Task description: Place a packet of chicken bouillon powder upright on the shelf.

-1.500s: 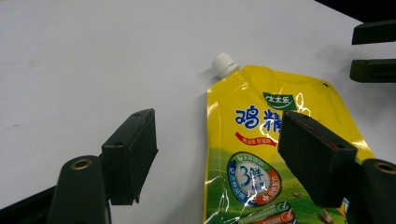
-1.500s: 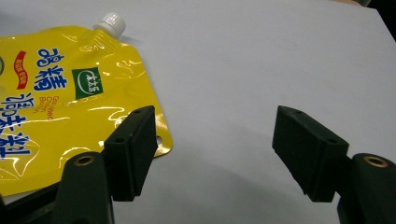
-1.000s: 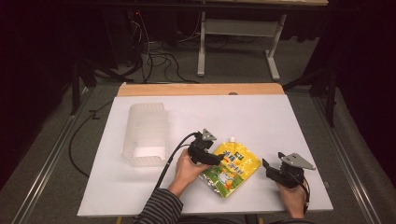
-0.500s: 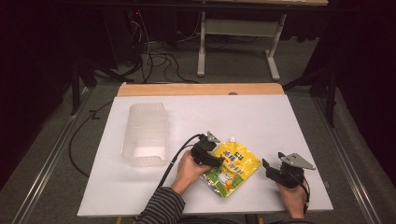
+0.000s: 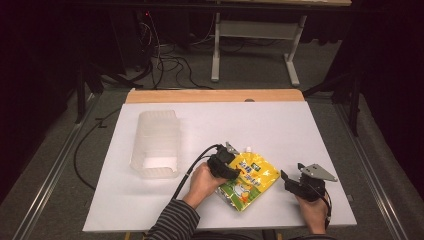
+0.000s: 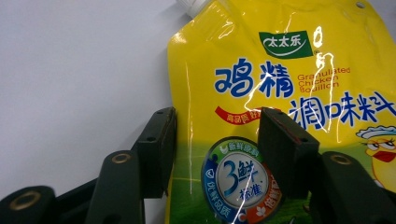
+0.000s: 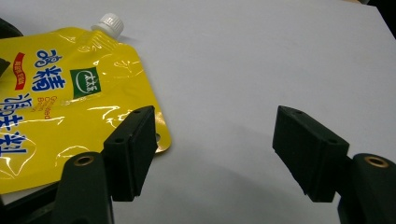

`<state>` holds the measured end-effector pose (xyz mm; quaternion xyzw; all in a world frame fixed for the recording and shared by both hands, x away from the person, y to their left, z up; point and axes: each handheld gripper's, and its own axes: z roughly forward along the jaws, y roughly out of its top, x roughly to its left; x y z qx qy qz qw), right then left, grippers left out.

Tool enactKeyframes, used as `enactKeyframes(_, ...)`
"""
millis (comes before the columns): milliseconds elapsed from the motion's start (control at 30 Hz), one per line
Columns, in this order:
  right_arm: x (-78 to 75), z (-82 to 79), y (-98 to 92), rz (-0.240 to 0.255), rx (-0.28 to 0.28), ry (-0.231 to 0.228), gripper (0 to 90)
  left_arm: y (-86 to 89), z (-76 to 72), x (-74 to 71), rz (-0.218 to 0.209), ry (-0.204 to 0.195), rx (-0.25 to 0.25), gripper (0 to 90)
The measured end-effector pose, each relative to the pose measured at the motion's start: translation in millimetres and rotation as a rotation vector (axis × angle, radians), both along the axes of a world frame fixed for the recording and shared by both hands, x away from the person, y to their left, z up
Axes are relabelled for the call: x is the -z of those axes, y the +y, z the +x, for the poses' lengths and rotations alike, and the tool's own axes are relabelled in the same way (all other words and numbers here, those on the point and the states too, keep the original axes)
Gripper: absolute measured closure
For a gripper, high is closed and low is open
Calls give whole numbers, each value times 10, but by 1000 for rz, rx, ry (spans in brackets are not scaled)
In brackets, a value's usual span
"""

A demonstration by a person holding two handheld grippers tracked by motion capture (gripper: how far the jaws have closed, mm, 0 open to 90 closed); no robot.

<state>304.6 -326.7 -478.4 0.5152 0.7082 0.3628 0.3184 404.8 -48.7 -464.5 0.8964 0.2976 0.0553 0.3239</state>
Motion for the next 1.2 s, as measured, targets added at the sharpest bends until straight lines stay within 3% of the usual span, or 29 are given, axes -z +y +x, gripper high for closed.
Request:
enactKeyframes(167,4,5,8,-7,-2,3,311,2,7,-16,-2,23,-2,564)
enactKeyframes(300,2,2,7,1,2,6,310,27,27,-38,3,40,-7,704)
enactKeyframes(433,3,2,5,-4,-3,1,310,81,71,-28,-37,82,-13,756)
enactKeyframes(633,0,0,2,3,-1,2,310,103,71,-42,-58,77,11,839)
enactKeyframes(767,1,1,4,-1,-6,5,309,136,91,-40,-92,117,11,867)
enactKeyframes(900,1,1,3,0,-7,1,309,135,66,-74,-90,107,11,879)
enactKeyframes(1100,-1,-1,1,1,-5,3,308,195,-1,-214,-126,69,21,888)
enactKeyframes(1200,-1,-3,-3,3,-6,-1,308,220,-9,-251,-140,70,27,889)
